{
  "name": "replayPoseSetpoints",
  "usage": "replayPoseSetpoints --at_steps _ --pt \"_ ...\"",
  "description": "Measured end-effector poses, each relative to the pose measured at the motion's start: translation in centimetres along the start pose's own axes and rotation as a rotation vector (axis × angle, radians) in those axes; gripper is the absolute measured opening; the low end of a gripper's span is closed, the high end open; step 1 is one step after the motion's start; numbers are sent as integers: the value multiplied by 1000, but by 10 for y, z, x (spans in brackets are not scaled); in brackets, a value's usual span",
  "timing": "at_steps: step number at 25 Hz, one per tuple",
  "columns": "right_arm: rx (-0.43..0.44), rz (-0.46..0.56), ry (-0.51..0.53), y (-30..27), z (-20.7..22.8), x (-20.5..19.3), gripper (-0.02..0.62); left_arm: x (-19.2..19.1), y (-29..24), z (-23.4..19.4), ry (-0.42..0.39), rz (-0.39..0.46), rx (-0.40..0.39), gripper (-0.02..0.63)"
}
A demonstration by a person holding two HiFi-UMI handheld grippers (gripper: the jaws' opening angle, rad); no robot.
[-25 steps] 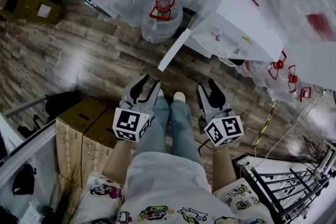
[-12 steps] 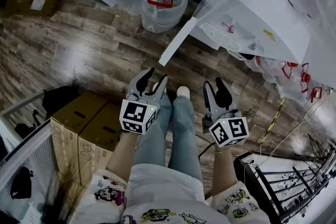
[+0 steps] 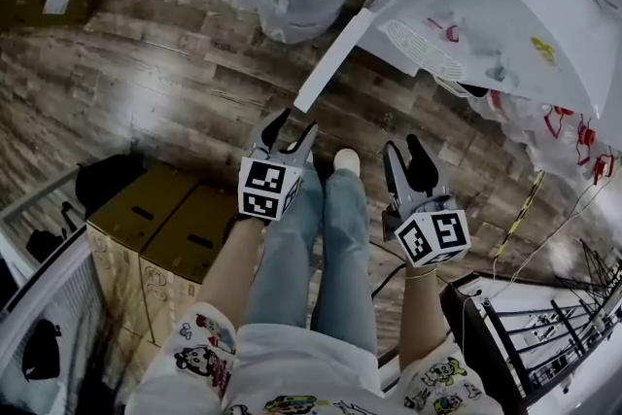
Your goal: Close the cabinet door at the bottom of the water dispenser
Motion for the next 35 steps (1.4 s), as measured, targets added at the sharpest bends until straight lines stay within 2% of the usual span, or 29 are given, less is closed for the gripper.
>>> replayPoseSetpoints --at_steps 4,8,14,20,35 --pt "-3 -14 -28 -11 7 -19 172 -19 -26 -10 -14 -50 20 224" --pt "-3 -39 -42 -25 14 -40 172 -36 -46 -15 -63 -105 41 229" --pt "-34 -61 -66 -48 27 -70 167 -58 -72 -27 -18 -158 49 232" --pt "-53 -102 -92 -64 41 -92 147 -68 -96 -44 -50 -209 98 241" --pt "-66 -158 -133 -87 54 -120 59 -81 -130 -46 -71 -325 58 242"
Point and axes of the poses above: the fingertips, and each gripper's own axes: y backward along the fingers, z to its right, x out of its top, the point moved 2 cm from there along y, backward along the fingers, and after that the axes turned 11 degrees about -z, right-handed, at the moved point
